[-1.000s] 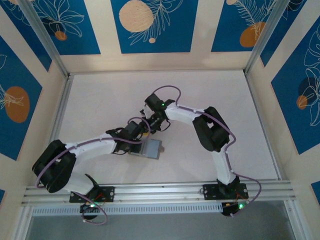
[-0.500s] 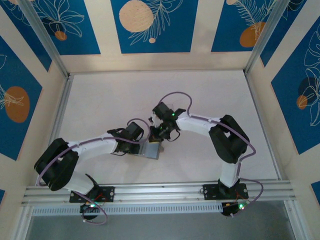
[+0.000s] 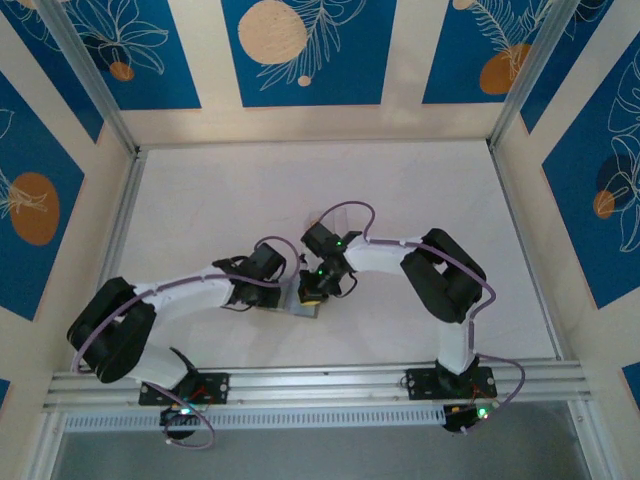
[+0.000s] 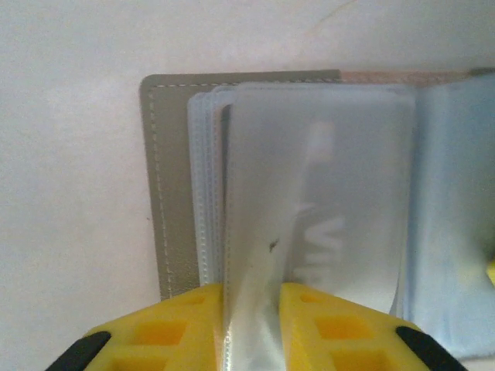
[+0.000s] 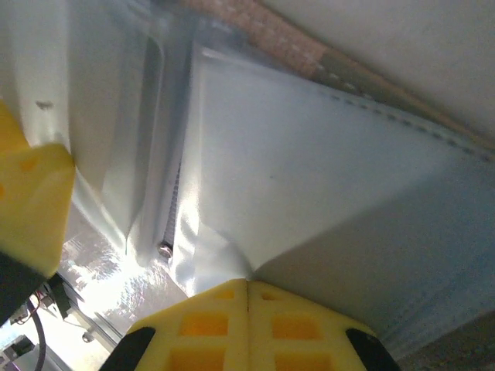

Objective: Put the credit cards into the card holder

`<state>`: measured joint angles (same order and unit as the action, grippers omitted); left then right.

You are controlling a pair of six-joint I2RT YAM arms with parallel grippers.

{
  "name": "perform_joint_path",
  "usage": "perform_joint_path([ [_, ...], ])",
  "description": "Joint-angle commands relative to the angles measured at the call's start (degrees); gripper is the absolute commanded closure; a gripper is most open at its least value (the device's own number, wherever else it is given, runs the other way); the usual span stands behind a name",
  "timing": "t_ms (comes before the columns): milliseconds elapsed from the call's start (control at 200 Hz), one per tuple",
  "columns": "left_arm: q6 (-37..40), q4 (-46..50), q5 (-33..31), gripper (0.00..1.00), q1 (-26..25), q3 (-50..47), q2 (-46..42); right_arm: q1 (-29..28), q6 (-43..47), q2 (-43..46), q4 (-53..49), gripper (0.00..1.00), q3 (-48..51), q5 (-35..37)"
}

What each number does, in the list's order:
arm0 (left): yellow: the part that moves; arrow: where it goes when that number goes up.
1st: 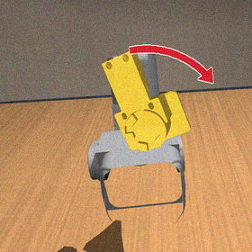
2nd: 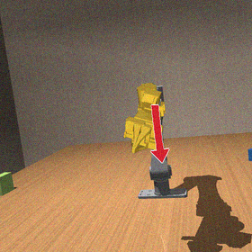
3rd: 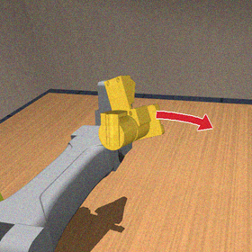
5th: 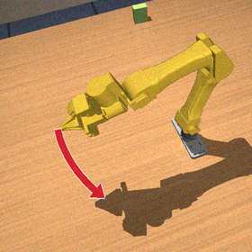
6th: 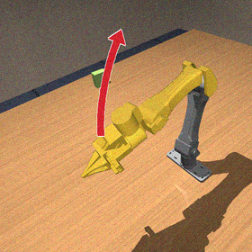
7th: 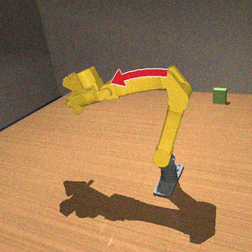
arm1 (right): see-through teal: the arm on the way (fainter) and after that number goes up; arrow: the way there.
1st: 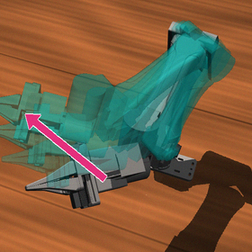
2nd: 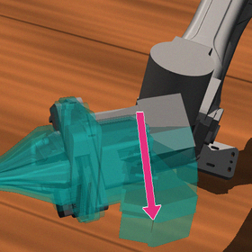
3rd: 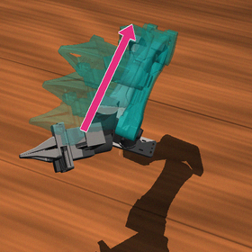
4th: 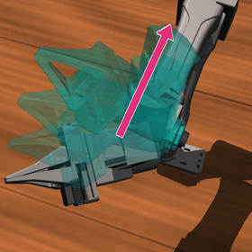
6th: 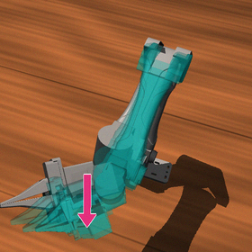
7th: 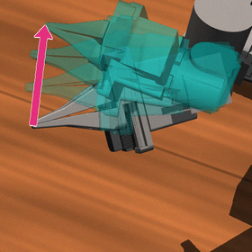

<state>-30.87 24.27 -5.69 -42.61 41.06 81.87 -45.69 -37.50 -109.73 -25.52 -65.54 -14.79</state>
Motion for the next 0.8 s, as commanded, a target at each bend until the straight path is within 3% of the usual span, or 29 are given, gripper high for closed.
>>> perform_joint_path([
  [0, 0.1, 0.1, 3.0, 0.71, 0.3, -0.7, -3.4, 2.2, 0.6, -1.5, -2.5, 1.00, 2.0, 6.5],
  [145, -0.3, 1.3, 0.2, 0.70, 1.4, 0.5, -4.1, 3.5, 2.1, 0.2, -2.9, 1.00, 3.6, 6.6],
  [555, 0.6, -5.8, 3.9, 0.80, 3.3, 1.3, 5.2, 4.6, 6.8, 5.3, -7.2, 1.00, 3.0, 8.2],
  [795, 0.1, -6.0, 2.7, 0.83, 3.3, -0.7, 5.4, 7.2, 9.0, 10.9, -11.6, 0.88, -2.9, 11.5],
])
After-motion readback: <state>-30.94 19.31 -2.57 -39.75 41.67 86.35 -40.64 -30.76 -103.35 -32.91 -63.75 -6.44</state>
